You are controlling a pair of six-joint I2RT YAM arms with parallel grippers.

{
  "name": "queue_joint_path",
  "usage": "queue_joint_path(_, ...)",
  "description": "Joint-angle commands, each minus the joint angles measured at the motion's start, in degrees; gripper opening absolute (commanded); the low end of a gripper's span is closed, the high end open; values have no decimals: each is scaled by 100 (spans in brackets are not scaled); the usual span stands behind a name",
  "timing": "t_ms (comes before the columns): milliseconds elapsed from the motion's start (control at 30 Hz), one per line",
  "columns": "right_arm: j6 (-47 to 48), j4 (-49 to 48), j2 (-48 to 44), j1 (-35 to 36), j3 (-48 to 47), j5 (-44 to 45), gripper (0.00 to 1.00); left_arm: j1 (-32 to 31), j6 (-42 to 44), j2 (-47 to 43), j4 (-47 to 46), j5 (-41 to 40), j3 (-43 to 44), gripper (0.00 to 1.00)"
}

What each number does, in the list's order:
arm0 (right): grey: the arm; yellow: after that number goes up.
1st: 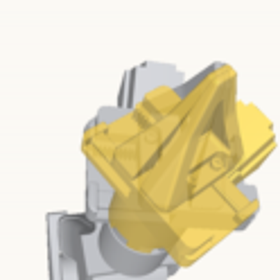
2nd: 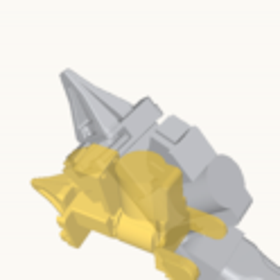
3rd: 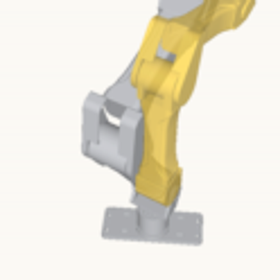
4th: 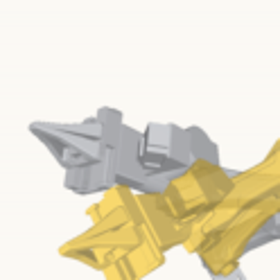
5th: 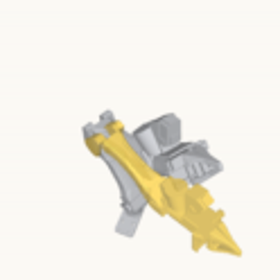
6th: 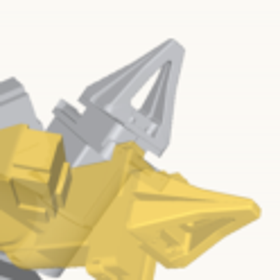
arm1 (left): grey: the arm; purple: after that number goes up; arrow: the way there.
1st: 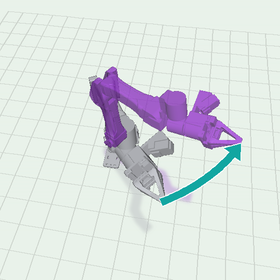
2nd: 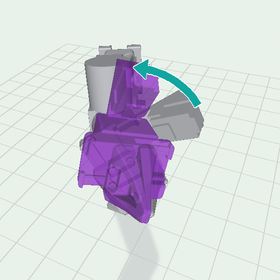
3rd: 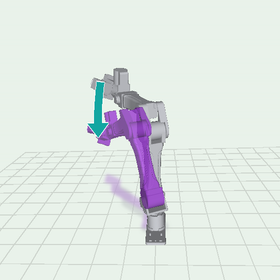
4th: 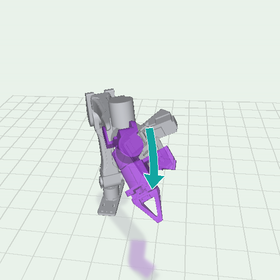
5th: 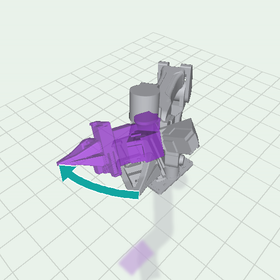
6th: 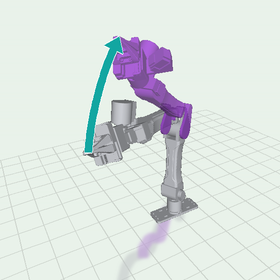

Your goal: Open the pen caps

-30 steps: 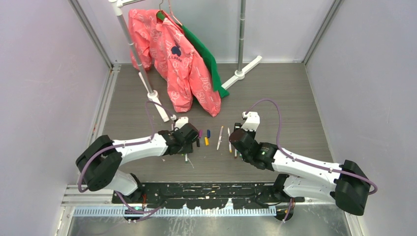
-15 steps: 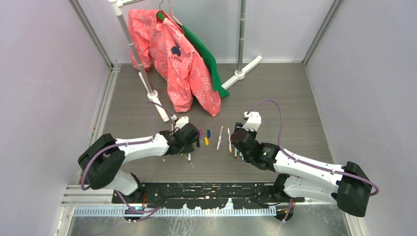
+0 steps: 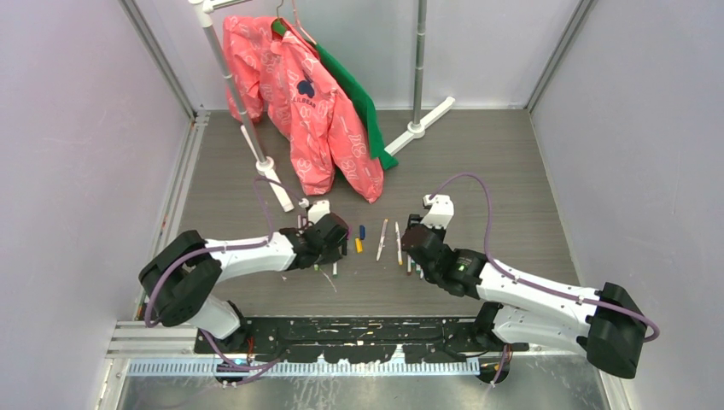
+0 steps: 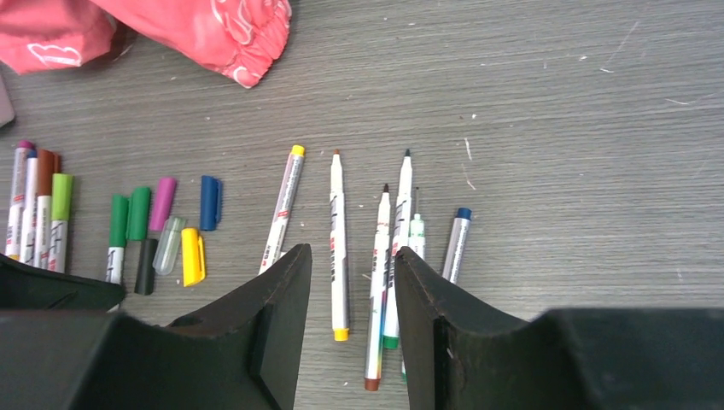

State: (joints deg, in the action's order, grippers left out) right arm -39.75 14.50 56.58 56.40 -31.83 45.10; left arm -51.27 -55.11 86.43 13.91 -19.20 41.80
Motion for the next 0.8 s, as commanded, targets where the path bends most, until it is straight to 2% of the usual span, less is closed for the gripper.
queue_joint_path(0, 72, -407, -145, 11, 24, -266, 46, -99, 1, -235, 729, -304, -288, 0)
queue_joint_path(167, 140, -964, 41, 4, 20, -850, 47, -144, -41, -1016, 859, -644, -503, 0)
queue_joint_path(267, 176, -1389, 209, 6, 19, -1261, 52, -177, -27, -1497, 692, -673, -715, 0)
queue_joint_path(467, 111, -2319, 723, 11, -48, -2080, 59, -222, 255, -2289, -63, -333, -1181, 0)
queue_joint_path(767, -44, -3320, 1360, 6, -111, -2914, 60, -287, 617, -2663, -854, 250, -1481, 0)
